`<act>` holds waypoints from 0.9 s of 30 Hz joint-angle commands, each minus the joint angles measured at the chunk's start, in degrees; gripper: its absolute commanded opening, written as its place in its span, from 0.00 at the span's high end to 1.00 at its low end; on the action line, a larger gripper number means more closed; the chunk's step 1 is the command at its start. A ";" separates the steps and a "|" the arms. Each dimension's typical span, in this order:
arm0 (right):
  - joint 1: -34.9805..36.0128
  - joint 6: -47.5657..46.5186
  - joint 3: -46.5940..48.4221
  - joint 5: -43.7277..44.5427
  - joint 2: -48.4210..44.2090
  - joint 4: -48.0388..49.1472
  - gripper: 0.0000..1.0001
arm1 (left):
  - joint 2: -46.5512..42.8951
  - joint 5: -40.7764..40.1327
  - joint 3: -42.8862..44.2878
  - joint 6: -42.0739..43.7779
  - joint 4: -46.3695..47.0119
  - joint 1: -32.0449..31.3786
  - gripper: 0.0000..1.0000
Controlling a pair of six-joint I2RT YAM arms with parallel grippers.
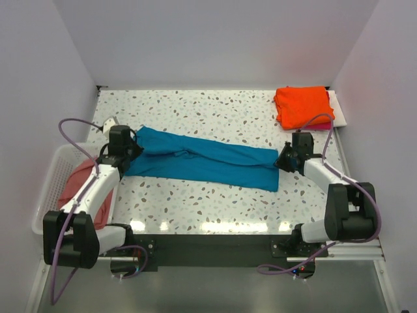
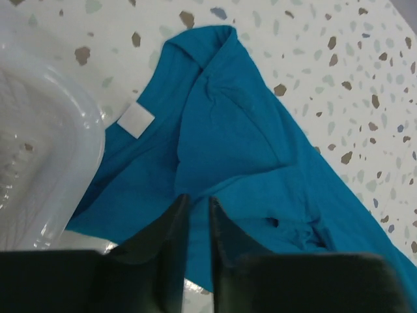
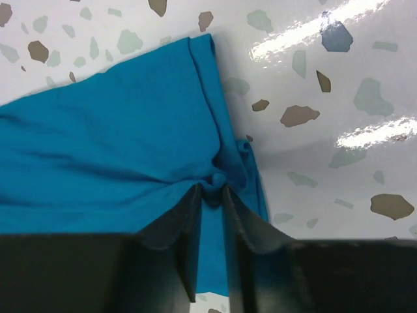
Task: Fold and stack the t-shirts
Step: Fold the tshirt
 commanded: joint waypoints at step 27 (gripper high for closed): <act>8.00 -2.62 16.62 4.59 16.27 -4.69 0.57 | 24.94 -4.84 15.29 -9.92 -7.37 -6.03 0.73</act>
